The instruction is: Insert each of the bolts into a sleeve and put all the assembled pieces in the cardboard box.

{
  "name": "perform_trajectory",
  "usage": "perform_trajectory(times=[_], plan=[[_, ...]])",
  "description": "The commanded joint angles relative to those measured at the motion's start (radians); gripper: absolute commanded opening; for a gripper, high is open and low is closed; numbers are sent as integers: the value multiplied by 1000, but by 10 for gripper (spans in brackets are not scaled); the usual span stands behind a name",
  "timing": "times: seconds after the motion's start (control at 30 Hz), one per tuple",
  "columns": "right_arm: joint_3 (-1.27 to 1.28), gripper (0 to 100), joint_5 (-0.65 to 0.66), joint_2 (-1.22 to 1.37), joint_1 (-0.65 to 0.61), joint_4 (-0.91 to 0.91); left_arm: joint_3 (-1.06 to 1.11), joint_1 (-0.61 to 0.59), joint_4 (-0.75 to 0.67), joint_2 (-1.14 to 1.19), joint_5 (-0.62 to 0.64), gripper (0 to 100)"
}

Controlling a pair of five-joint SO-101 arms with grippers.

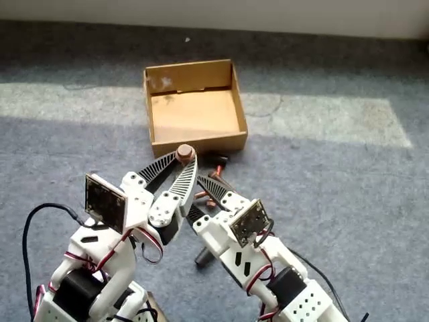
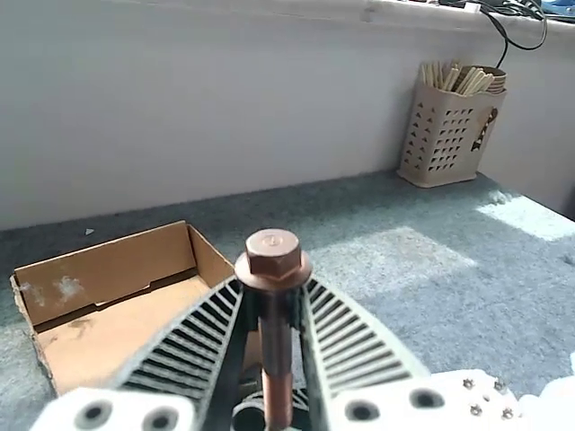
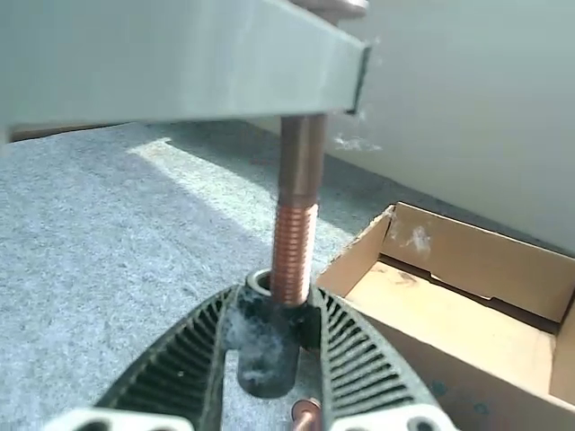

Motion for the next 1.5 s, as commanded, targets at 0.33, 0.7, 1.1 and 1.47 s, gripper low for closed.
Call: perform_trajectory(times=[0.33,0.7,1.1,1.47], plan=[[113,5,11,-28,25,-4,53,-84,5,2,-12,5],[114,5,9,-28,28,-2,18,-113,160,2,-40,216],[93,5,-54,-24,199,79,-82,-469,341,2,-61,217],[-275,5,-97,292,303,151,274,-845,347,1,-163,217]])
